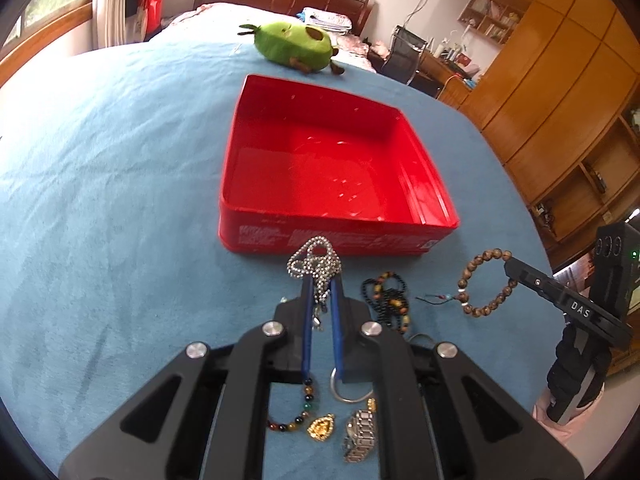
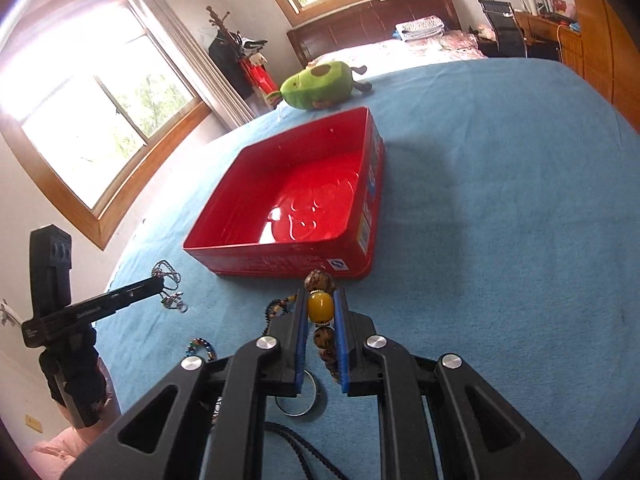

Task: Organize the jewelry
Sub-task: 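Carry chain and bracelet into the red tray and open both tools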

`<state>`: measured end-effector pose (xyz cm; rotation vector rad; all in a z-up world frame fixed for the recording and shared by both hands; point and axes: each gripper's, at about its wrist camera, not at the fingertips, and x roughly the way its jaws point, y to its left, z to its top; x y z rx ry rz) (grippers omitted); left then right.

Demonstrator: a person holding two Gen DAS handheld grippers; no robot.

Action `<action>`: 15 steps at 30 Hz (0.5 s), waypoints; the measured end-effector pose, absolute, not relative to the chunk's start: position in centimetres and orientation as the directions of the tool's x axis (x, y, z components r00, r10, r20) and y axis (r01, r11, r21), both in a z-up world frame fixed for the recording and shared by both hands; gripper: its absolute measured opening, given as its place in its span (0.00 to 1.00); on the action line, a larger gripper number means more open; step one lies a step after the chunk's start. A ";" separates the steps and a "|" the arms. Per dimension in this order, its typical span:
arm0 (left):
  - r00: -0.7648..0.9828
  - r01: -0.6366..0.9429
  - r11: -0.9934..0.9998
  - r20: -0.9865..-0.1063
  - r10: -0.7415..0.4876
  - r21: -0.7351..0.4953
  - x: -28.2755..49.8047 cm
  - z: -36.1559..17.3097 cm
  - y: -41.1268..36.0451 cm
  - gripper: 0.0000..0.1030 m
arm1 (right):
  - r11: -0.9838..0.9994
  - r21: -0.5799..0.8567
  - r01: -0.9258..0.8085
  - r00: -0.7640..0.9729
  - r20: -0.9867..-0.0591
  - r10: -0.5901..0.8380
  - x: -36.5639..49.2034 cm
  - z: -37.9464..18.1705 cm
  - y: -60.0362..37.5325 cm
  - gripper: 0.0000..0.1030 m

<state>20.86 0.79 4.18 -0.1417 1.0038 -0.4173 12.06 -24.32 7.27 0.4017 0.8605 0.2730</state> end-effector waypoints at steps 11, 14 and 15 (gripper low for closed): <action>0.539 0.298 0.919 -0.748 -0.386 -0.260 24.5 8.8 -1.9 0.06 | 0.911 0.394 -0.122 0.668 -0.646 0.369 14.4 14.0 -23.0 0.12; 0.551 0.297 0.915 -0.733 -0.399 -0.274 26.4 8.9 -2.6 0.06 | 0.904 0.405 -0.140 0.686 -0.619 0.384 16.8 15.0 -22.2 0.12; 0.550 0.296 0.913 -0.731 -0.404 -0.282 26.8 8.7 -2.7 0.06 | 0.904 0.403 -0.140 0.688 -0.617 0.382 17.5 14.9 -22.0 0.12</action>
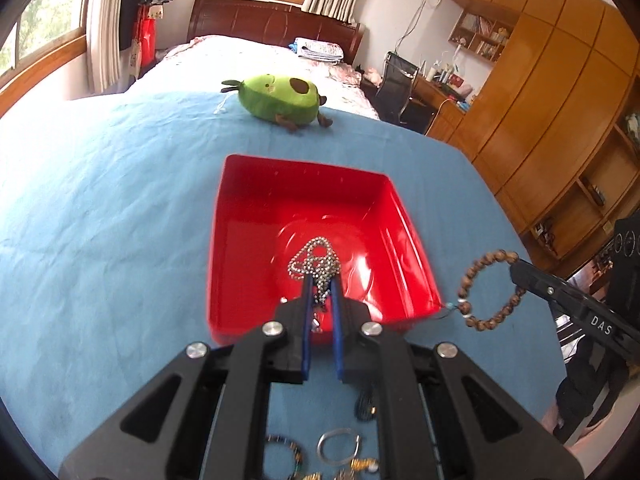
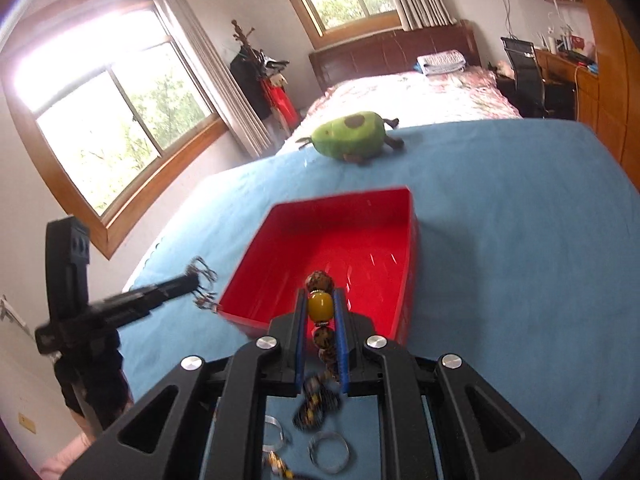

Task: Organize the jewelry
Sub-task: 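Carry chain and bracelet into the red tray and open both tools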

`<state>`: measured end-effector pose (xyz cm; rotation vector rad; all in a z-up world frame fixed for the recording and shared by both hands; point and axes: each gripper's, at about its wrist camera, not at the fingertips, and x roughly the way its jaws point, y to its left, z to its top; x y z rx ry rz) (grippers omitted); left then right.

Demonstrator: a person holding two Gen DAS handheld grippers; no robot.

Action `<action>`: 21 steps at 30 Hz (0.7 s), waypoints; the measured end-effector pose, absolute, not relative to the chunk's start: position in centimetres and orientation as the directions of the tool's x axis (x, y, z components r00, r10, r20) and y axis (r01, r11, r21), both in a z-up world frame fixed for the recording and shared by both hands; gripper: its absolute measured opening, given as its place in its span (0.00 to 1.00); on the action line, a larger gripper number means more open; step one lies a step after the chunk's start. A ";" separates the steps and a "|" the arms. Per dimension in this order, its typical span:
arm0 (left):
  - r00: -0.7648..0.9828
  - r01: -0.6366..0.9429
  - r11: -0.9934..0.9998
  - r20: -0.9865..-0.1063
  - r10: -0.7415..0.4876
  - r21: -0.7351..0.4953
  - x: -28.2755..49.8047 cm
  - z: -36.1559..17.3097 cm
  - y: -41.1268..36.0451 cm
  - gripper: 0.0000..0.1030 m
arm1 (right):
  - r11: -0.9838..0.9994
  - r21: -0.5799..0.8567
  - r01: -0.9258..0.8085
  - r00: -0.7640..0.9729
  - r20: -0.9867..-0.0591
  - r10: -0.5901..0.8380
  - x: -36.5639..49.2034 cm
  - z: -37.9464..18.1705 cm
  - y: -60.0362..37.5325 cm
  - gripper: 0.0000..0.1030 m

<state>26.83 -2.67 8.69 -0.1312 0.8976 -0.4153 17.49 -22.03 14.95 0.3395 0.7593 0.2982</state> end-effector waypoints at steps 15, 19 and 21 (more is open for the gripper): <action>0.477 0.234 0.940 -0.813 -0.333 -0.248 33.6 1.1 -3.8 0.07 | 0.922 0.365 -0.130 0.565 -0.737 0.371 27.3 6.5 -16.9 0.12; 0.463 0.221 0.947 -0.830 -0.311 -0.232 34.3 -0.1 -3.8 0.07 | 0.933 0.343 -0.108 0.547 -0.764 0.344 28.1 4.9 -17.0 0.12; 0.460 0.215 0.951 -0.836 -0.300 -0.222 34.5 -0.6 -3.9 0.07 | 0.939 0.328 -0.102 0.545 -0.771 0.329 28.0 4.6 -17.1 0.12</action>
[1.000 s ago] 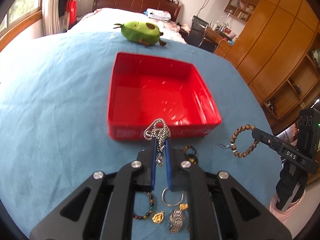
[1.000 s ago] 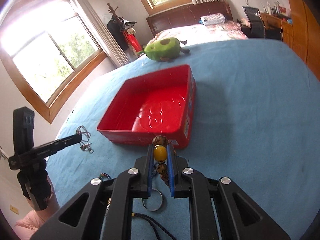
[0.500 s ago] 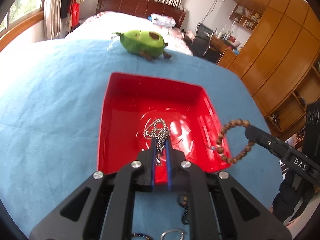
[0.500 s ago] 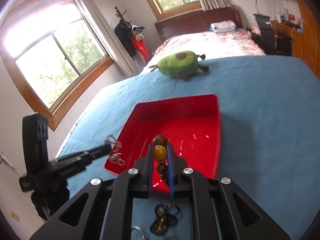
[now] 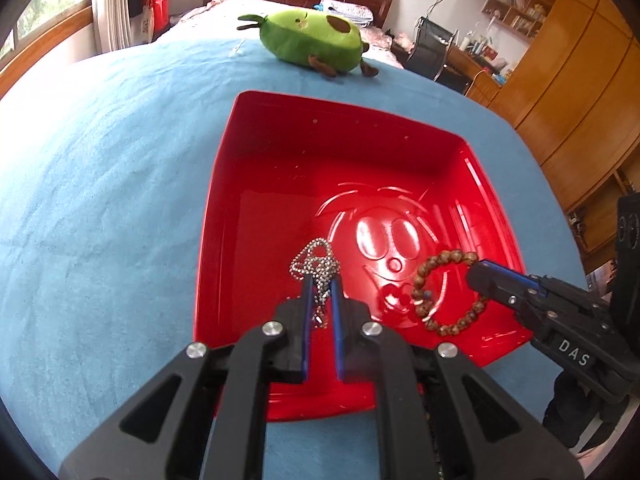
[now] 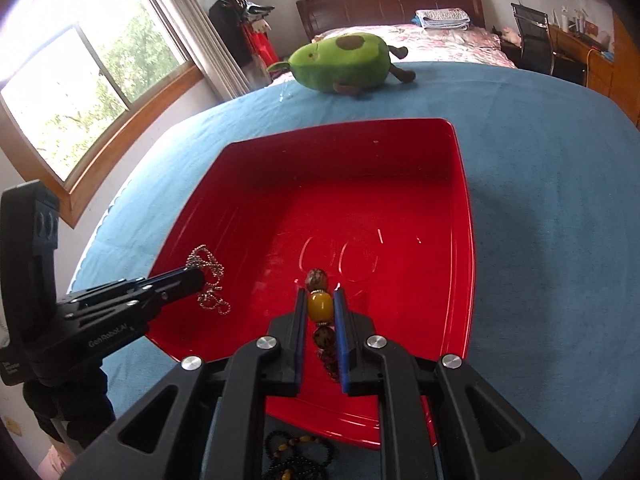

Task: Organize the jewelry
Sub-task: 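Carry chain and bracelet into the red tray and open both tools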

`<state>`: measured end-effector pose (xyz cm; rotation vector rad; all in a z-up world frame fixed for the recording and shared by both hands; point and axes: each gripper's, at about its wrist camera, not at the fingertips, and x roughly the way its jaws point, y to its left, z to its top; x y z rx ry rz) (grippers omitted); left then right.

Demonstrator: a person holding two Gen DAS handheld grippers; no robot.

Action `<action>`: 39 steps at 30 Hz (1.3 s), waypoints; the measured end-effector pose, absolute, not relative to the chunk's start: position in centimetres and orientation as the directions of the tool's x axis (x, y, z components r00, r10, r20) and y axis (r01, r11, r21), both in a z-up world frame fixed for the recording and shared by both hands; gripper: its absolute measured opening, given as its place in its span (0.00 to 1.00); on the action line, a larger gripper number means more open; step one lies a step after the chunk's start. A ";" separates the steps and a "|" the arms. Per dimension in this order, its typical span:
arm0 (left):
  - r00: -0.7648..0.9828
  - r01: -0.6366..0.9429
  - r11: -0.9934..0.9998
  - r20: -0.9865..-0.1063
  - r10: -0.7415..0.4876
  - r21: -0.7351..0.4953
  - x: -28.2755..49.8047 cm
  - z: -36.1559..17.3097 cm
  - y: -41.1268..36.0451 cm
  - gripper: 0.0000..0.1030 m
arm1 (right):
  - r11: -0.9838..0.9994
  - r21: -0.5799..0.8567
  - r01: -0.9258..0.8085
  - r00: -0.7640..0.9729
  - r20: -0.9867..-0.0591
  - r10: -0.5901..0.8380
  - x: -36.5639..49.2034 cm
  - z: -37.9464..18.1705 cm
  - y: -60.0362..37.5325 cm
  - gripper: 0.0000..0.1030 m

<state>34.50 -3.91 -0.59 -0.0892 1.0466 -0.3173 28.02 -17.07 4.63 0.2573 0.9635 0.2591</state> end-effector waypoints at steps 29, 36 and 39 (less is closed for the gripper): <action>0.581 0.179 0.961 -0.766 -0.276 -0.210 32.0 2.9 -2.7 0.88 | 0.980 0.199 0.011 0.655 -0.742 0.143 24.8 8.7 -19.8 0.70; 0.646 0.196 0.969 -0.724 -0.244 -0.152 28.3 5.9 -2.5 0.90 | 0.986 0.157 0.058 0.714 -0.697 0.069 21.0 11.6 -20.7 0.92; 0.672 0.191 0.973 -0.706 -0.224 -0.127 26.5 6.9 -2.0 0.92 | 0.987 0.141 0.074 0.718 -0.694 0.046 19.1 11.9 -20.8 0.94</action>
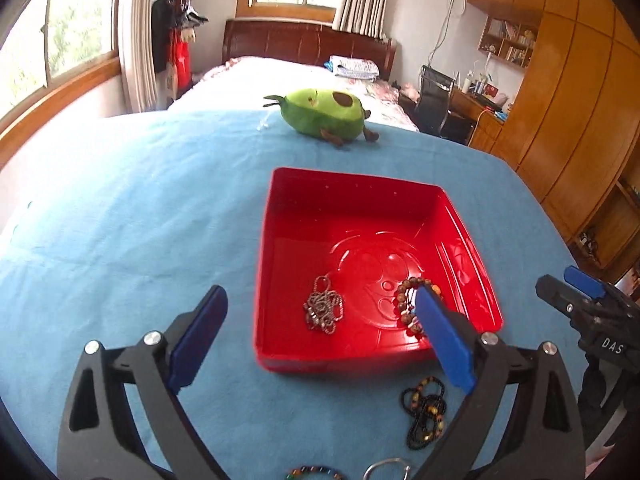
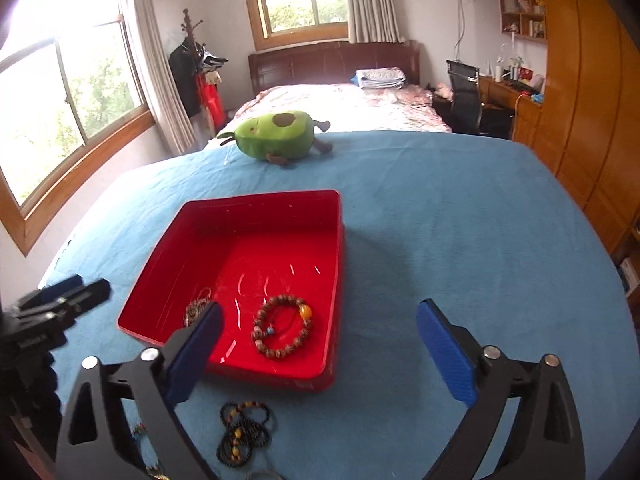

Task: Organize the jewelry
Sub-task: 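Grasp the multicolored bead bracelet with the left tool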

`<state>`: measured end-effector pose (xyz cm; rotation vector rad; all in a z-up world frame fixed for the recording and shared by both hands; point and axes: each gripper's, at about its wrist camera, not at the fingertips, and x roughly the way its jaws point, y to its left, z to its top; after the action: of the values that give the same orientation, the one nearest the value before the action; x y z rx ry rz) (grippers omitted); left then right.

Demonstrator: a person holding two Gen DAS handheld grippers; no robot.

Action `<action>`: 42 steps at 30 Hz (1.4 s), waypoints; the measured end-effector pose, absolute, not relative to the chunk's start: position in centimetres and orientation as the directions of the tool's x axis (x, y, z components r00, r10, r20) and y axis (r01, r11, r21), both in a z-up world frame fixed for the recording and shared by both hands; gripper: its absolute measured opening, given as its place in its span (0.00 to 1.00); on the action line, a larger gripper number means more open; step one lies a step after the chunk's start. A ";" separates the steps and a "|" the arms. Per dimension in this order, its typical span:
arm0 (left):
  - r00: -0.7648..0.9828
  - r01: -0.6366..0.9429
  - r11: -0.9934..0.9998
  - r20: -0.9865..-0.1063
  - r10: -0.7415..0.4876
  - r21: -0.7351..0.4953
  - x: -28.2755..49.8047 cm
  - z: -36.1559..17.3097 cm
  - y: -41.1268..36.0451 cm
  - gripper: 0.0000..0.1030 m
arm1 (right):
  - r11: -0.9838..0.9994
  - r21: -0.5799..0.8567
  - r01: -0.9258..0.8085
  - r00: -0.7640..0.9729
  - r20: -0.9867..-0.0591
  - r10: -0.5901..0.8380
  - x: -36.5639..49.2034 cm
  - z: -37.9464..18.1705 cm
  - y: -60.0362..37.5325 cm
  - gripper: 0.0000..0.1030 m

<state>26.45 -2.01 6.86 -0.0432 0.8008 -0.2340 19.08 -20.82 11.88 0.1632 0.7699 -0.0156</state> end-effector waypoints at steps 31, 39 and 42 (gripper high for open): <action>0.329 0.305 0.952 -0.940 -0.083 0.023 16.4 -4.7 1.6 0.60 | 0.961 0.269 -0.066 0.605 -0.755 0.253 10.8 4.5 -18.7 0.46; 0.352 0.329 0.944 -0.928 -0.123 0.000 15.9 -4.2 1.8 0.09 | 0.960 0.267 -0.084 0.556 -0.787 0.268 11.0 3.3 -18.1 0.34; 0.351 0.309 0.950 -0.924 -0.153 -0.040 16.1 -4.1 2.6 0.06 | 0.957 0.277 -0.083 0.527 -0.803 0.278 11.1 2.4 -18.0 0.31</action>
<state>16.07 2.59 -4.06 0.1505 1.1759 -0.3001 11.13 -17.99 2.39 0.2148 0.9944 0.2179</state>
